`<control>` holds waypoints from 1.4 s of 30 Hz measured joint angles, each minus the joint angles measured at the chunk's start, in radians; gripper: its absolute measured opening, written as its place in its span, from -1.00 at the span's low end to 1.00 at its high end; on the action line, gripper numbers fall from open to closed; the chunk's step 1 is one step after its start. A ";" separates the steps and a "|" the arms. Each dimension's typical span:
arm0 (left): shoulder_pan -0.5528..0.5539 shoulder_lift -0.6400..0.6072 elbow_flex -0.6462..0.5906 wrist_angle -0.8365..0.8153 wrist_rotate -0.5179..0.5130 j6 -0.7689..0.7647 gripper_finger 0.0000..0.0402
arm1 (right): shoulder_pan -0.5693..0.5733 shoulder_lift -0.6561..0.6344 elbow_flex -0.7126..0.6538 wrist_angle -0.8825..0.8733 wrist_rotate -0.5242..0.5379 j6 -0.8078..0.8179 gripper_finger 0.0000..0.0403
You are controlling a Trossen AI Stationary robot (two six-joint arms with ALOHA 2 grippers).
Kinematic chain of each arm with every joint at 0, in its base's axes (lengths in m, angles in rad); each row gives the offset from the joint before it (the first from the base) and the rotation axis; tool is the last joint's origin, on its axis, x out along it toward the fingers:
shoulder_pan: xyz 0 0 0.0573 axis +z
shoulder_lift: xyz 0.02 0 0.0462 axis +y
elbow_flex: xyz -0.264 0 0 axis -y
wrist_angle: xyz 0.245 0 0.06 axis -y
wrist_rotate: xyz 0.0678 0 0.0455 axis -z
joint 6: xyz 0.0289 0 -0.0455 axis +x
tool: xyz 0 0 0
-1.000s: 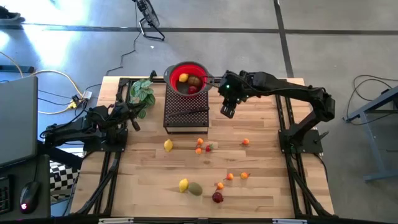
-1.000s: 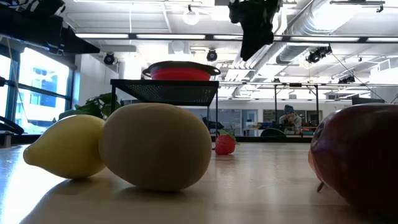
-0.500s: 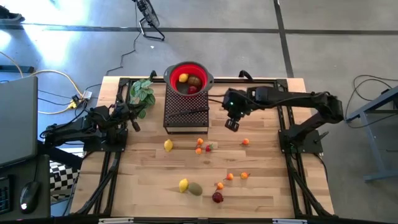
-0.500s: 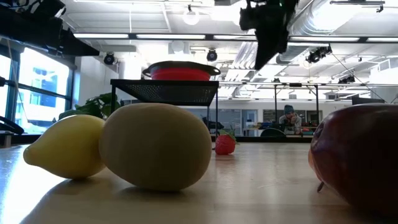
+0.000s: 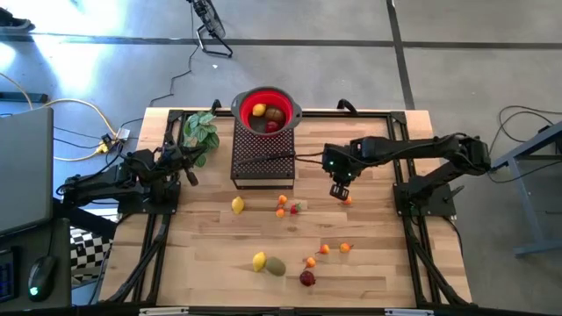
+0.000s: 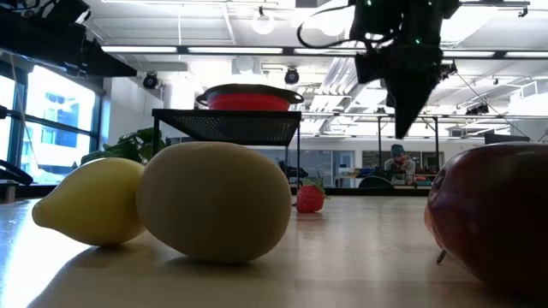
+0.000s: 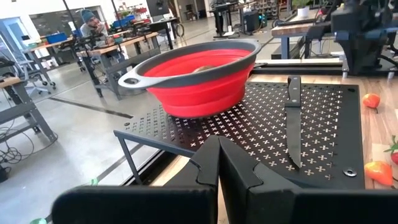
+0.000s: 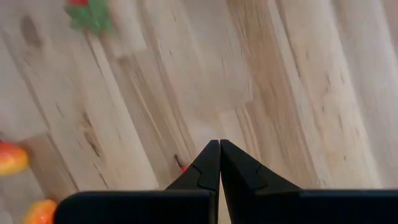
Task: Pick & Place Fruit
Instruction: Put the pear into the red strainer bowl
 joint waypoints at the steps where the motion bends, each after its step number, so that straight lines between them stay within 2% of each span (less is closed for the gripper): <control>1: 0.000 0.000 0.000 0.000 0.000 0.000 -1.00 | 0.000 0.000 -0.007 -0.001 0.000 0.000 -0.98; 12: 0.000 0.000 0.000 0.000 0.000 0.001 -1.00 | -0.001 0.000 -0.019 0.015 0.007 -0.040 -0.98; 18: 0.000 0.000 0.000 -0.014 -0.001 0.002 -1.00 | -0.001 0.000 -0.019 0.016 0.081 -0.055 -0.98; 23: 0.000 0.000 0.000 -0.045 0.002 -0.018 -1.00 | -0.001 0.000 -0.021 0.045 0.074 -0.029 -0.98; 30: 0.000 0.000 0.000 -0.052 0.005 -0.023 -1.00 | 0.000 0.000 -0.021 0.191 0.079 -0.002 -0.98; 42: 0.000 0.000 0.000 -0.044 0.005 -0.023 -1.00 | 0.001 0.000 -0.021 0.197 0.082 -0.003 -0.98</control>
